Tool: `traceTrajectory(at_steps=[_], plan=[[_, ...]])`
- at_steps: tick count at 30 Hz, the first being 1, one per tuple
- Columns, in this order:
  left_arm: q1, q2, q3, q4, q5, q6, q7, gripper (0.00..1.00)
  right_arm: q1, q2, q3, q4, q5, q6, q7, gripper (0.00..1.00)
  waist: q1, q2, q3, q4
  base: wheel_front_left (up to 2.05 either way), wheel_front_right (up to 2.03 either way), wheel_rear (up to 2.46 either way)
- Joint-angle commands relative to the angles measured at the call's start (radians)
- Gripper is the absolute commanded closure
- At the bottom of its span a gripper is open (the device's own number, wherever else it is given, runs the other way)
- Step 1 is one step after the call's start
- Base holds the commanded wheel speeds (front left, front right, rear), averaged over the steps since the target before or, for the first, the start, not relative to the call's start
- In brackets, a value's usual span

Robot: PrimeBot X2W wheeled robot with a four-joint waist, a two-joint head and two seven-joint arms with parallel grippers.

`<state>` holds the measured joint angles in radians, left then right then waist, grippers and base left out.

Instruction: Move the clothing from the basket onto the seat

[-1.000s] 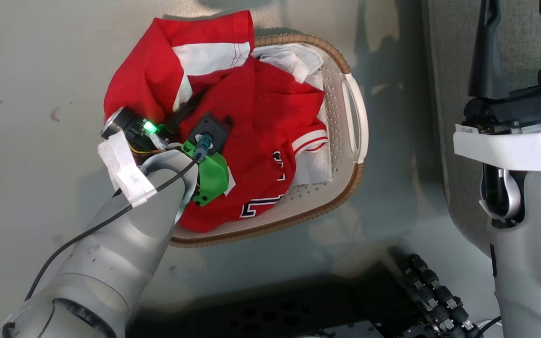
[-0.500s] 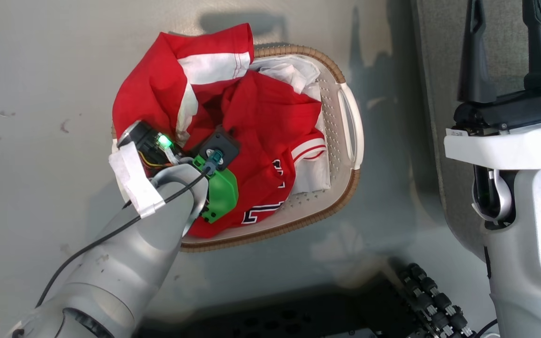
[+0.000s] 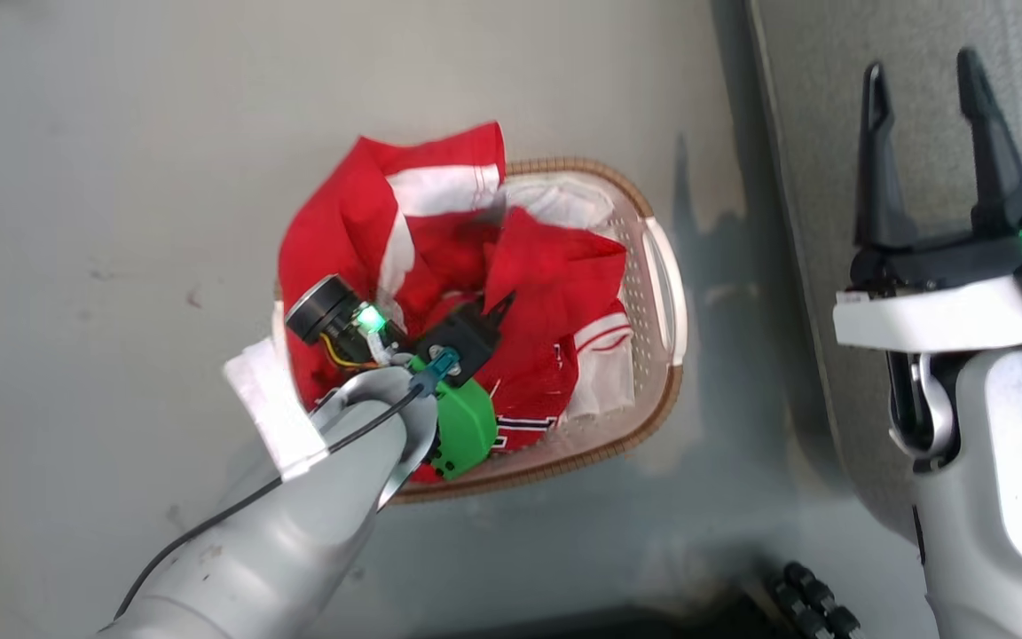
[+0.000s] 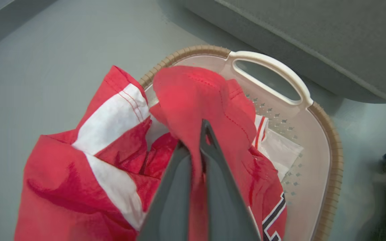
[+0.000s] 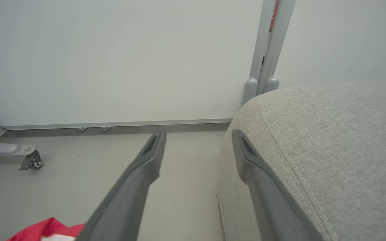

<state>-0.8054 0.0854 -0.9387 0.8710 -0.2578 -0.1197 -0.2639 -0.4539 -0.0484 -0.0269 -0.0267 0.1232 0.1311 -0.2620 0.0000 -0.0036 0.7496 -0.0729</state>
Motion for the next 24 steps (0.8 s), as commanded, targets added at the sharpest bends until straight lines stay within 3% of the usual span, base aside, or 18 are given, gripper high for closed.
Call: traceTrajectory(at_steps=[1,14,24], plan=[[0.027,0.017,0.01,-0.033,0.0,-0.002,-0.001,1.0,0.029,-0.004,-0.006,0.009,-0.011,-0.001,-0.005,0.0,0.0,0.0036,-0.122,0.04,0.0,0.0,0.0],[0.146,0.146,0.072,-0.327,0.077,0.025,-0.001,1.0,0.214,-0.004,-0.004,0.084,-0.032,-0.001,-0.005,0.0,0.0,0.0036,-0.489,0.101,0.0,0.0,0.0],[0.067,0.225,0.103,-0.443,0.097,0.015,0.004,1.0,0.299,-0.004,0.025,0.121,-0.032,-0.001,-0.005,0.0,0.0,0.0036,-0.653,0.091,0.0,0.0,0.0]])
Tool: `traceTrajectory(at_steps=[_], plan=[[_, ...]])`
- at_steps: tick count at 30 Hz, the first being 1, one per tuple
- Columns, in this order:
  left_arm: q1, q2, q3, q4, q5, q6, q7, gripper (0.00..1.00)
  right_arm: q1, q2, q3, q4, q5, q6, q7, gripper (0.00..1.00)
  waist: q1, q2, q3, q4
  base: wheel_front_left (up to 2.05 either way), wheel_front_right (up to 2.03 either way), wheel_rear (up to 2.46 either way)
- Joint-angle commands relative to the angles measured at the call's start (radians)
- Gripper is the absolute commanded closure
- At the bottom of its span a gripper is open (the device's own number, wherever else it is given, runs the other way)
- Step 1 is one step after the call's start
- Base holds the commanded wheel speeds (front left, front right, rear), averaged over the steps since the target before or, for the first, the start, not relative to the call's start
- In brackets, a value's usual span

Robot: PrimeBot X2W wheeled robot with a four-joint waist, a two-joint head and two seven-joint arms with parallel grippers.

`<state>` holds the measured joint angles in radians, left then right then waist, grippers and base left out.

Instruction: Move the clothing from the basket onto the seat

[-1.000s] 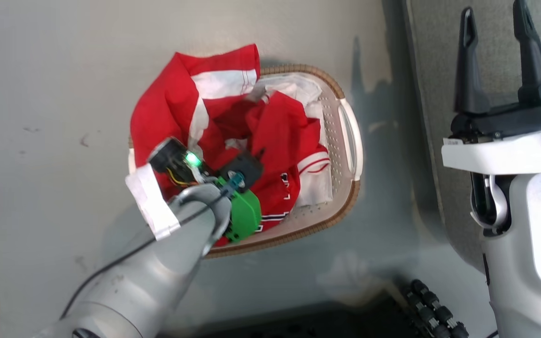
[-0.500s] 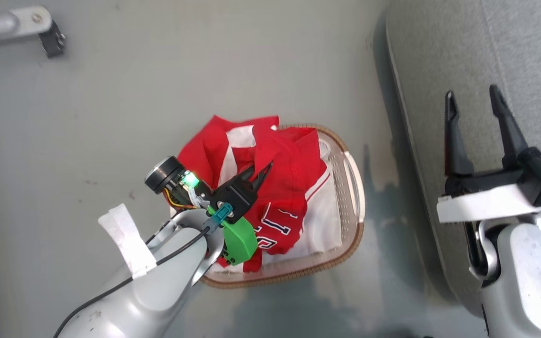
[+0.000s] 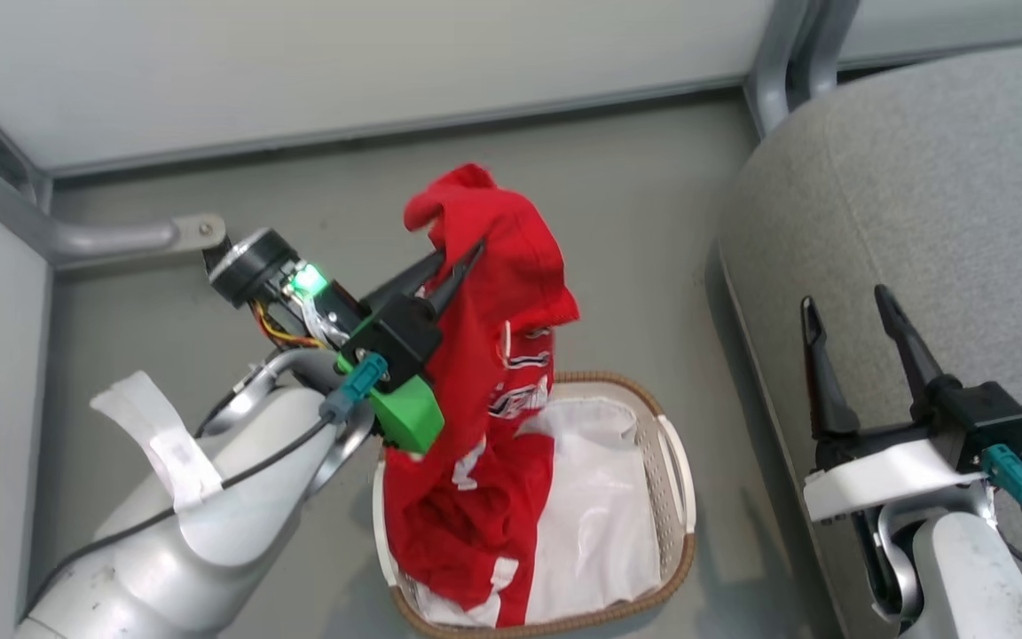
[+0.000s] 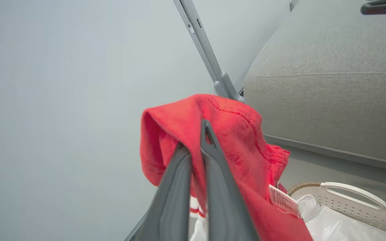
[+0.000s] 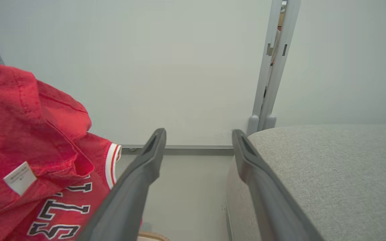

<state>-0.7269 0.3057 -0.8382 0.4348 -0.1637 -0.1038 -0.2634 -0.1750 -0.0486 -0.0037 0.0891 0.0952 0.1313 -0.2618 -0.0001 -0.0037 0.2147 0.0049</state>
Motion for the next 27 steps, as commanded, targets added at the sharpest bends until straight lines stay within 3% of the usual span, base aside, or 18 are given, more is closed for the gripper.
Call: traceTrajectory(at_steps=[1,14,27], plan=[[-0.022,0.008,0.005,-0.012,0.001,-0.002,0.008,1.0,0.024,-0.003,0.005,0.008,-0.003,-0.001,-0.005,0.0,0.0001,0.0037,-0.129,0.011,0.0,0.0,0.0],[-0.211,0.051,0.073,-0.082,-0.045,-0.007,0.096,1.0,0.035,-0.003,0.102,0.031,0.011,-0.001,-0.005,0.0,0.0001,0.0037,-0.179,-0.019,0.0,0.0,0.0],[-0.309,-0.034,0.026,-0.115,-0.062,-0.015,0.149,1.0,-0.023,-0.003,0.318,0.169,-0.085,-0.001,-0.005,0.0,0.0001,0.0037,-0.196,0.018,0.0,0.0,0.0]])
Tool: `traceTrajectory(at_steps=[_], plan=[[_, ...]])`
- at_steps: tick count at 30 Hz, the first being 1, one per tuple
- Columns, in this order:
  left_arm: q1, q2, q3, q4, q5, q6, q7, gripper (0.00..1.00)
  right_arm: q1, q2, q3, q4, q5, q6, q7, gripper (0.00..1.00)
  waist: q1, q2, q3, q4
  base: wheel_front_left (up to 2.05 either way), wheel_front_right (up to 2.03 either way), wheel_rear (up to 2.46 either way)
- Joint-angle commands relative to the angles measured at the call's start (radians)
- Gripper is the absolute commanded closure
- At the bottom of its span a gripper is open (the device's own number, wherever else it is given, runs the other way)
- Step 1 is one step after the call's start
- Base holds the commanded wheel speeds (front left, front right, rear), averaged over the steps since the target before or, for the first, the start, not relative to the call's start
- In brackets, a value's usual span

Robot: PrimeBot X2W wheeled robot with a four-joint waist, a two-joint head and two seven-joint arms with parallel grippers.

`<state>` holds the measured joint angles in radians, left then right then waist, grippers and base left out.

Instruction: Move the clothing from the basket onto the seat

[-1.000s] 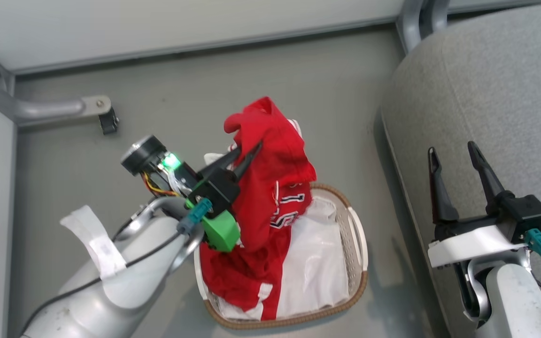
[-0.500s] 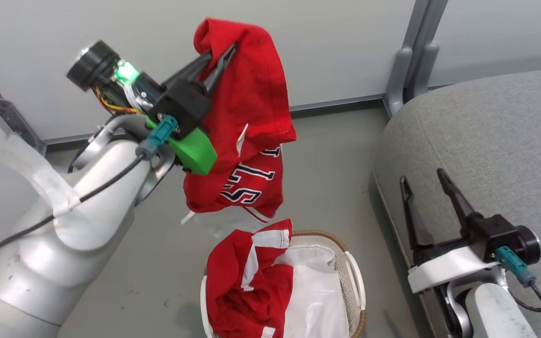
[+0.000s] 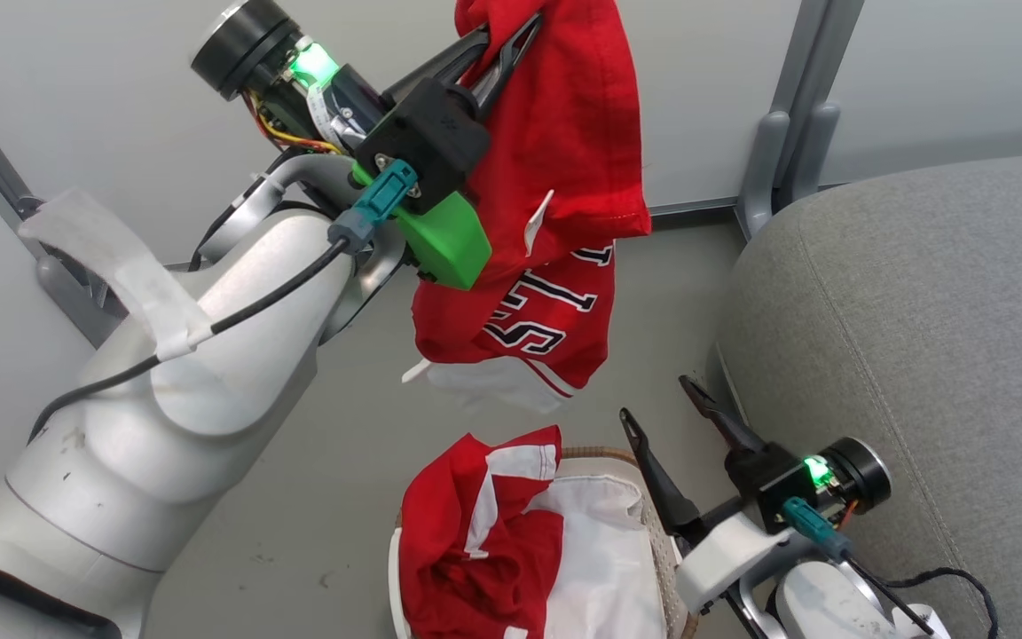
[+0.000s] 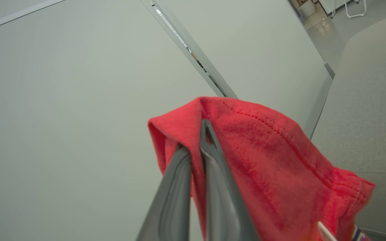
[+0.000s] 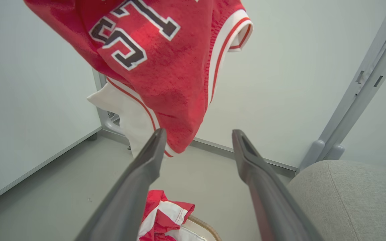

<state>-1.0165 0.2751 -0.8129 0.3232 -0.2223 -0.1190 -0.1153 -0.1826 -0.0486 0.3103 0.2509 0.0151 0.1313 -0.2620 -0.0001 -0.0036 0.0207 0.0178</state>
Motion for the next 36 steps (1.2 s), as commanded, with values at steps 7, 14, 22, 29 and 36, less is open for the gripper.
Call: traceTrajectory(at_steps=[7,14,22,29,36], plan=[[-0.062,-0.054,-0.021,0.001,-0.02,-0.001,0.027,1.0,-0.106,-0.004,0.034,0.117,-0.106,-0.001,-0.005,0.0,0.0001,0.0036,-0.007,0.025,0.0,0.0,0.0],[-0.08,-0.085,-0.046,-0.023,-0.043,-0.005,0.035,1.0,-0.158,-0.003,0.031,0.136,-0.136,-0.001,-0.005,0.0,0.0001,0.0036,-0.016,0.047,0.0,0.0,0.0],[-0.087,-0.101,-0.078,-0.074,-0.067,-0.009,0.042,1.0,-0.202,-0.004,0.002,0.04,-0.12,-0.001,-0.005,0.0,0.0001,0.0036,-0.027,0.067,0.0,0.0,0.0],[-0.04,-0.073,-0.074,-0.073,-0.098,0.001,0.045,1.0,-0.217,-0.004,0.029,0.002,-0.088,-0.001,-0.005,1.0,0.0001,0.0036,-0.031,0.071,0.0,0.0,0.0],[0.035,-0.029,-0.048,-0.003,-0.139,0.023,0.011,1.0,-0.207,-0.004,0.019,-0.008,-0.06,-0.001,-0.005,1.0,0.0001,0.0036,-0.02,0.06,0.0,0.0,0.0]])
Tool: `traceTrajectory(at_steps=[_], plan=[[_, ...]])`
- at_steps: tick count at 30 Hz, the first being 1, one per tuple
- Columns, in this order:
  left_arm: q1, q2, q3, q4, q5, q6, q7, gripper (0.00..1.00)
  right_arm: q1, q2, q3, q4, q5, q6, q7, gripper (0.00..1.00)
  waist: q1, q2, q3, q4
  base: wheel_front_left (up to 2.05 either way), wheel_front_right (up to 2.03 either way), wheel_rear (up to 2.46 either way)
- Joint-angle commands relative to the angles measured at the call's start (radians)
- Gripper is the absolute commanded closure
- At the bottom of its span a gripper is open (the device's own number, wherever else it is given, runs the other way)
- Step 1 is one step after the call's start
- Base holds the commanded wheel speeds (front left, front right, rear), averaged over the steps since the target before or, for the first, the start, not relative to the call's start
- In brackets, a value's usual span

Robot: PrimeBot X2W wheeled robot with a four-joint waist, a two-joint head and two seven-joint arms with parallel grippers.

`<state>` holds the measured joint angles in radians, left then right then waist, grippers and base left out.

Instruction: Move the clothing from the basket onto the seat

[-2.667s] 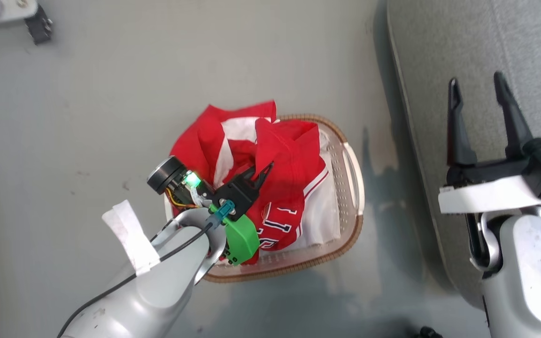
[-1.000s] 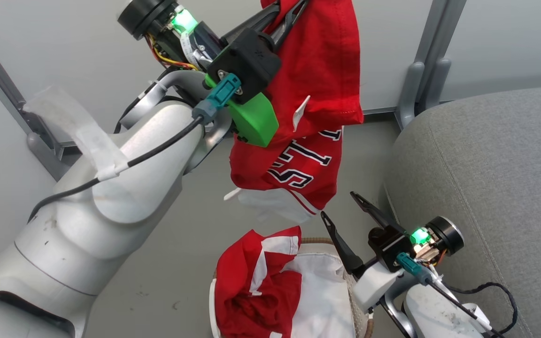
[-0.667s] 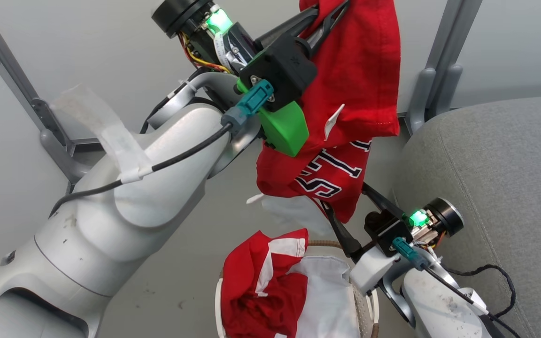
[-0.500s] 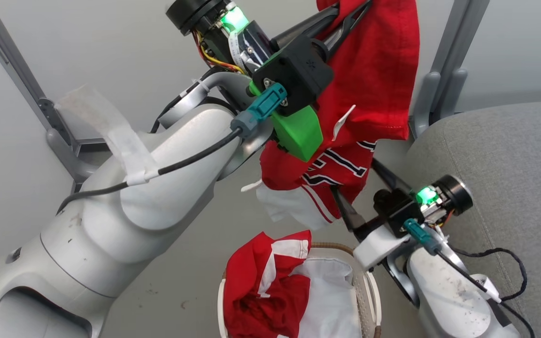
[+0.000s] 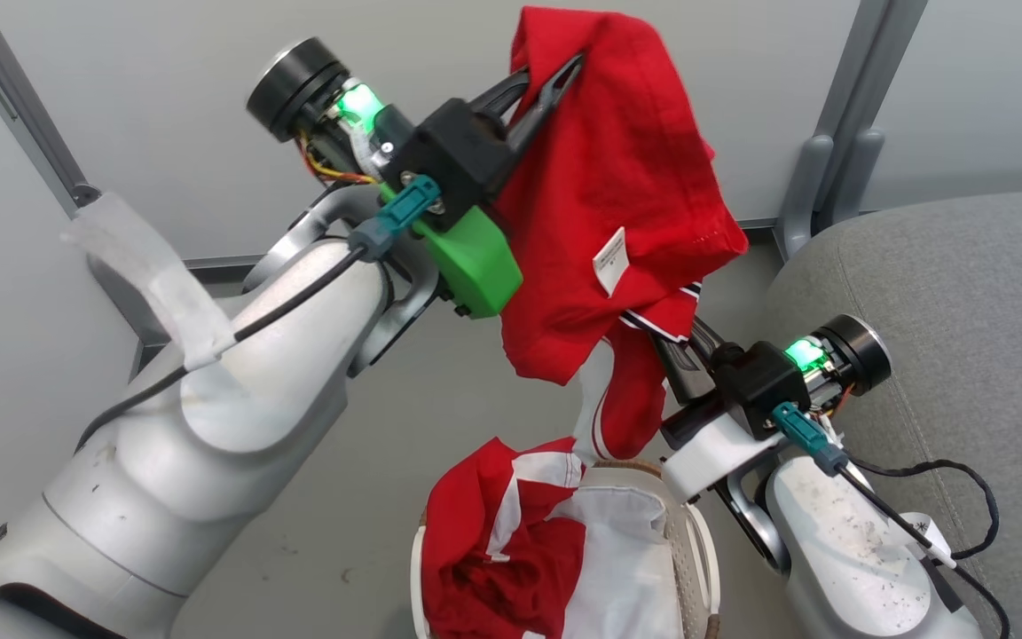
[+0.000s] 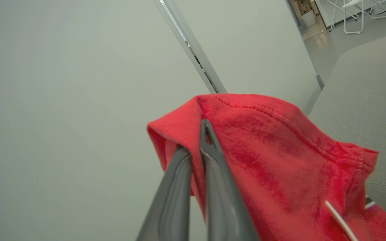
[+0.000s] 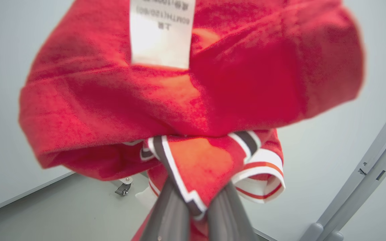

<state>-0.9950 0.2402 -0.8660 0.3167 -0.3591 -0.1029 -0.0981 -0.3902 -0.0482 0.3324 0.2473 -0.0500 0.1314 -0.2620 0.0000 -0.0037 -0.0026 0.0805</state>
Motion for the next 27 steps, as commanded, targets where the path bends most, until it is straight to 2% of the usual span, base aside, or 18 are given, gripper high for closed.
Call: traceTrajectory(at_steps=[1,2,4,5,6,15,27], plan=[[0.029,0.01,0.012,0.019,-0.012,0.011,-0.021,1.0,0.002,-0.004,-0.005,-0.007,0.007,-0.001,-0.005,1.0,0.0,0.0037,0.006,-0.006,0.0,0.0,0.0],[0.043,0.012,0.018,0.032,-0.023,0.013,-0.034,0.97,0.003,-0.004,-0.007,-0.009,0.009,-0.001,-0.005,1.0,0.0,0.0037,0.009,-0.009,0.0,0.0,0.0],[0.074,0.017,0.033,0.065,-0.048,0.016,-0.066,0.61,0.006,-0.004,-0.014,-0.015,0.015,-0.001,-0.005,1.0,0.0,0.0037,0.016,-0.014,0.0,0.0,0.0],[0.092,0.018,0.038,0.084,-0.058,0.015,-0.082,0.27,0.007,-0.004,-0.019,-0.019,0.017,-0.001,-0.005,1.0,0.0,0.0037,0.019,-0.017,0.0,0.0,0.0],[0.108,0.017,0.043,0.098,-0.068,0.015,-0.094,0.0,0.009,-0.004,-0.022,-0.022,0.018,-0.001,-0.005,1.0,0.0,0.0037,0.021,-0.019,0.0,0.0,0.0],[0.291,-0.021,0.088,0.187,-0.14,0.008,-0.167,0.0,0.021,-0.004,-0.083,-0.042,0.017,-0.001,-0.005,1.0,0.0,0.0037,0.057,-0.033,0.0,0.0,0.0],[0.539,-0.072,0.24,0.135,-0.09,-0.013,-0.168,0.0,0.035,-0.004,-0.202,-0.071,-0.016,-0.001,-0.005,1.0,0.0,0.0037,0.105,-0.053,0.0,0.0,0.0]])
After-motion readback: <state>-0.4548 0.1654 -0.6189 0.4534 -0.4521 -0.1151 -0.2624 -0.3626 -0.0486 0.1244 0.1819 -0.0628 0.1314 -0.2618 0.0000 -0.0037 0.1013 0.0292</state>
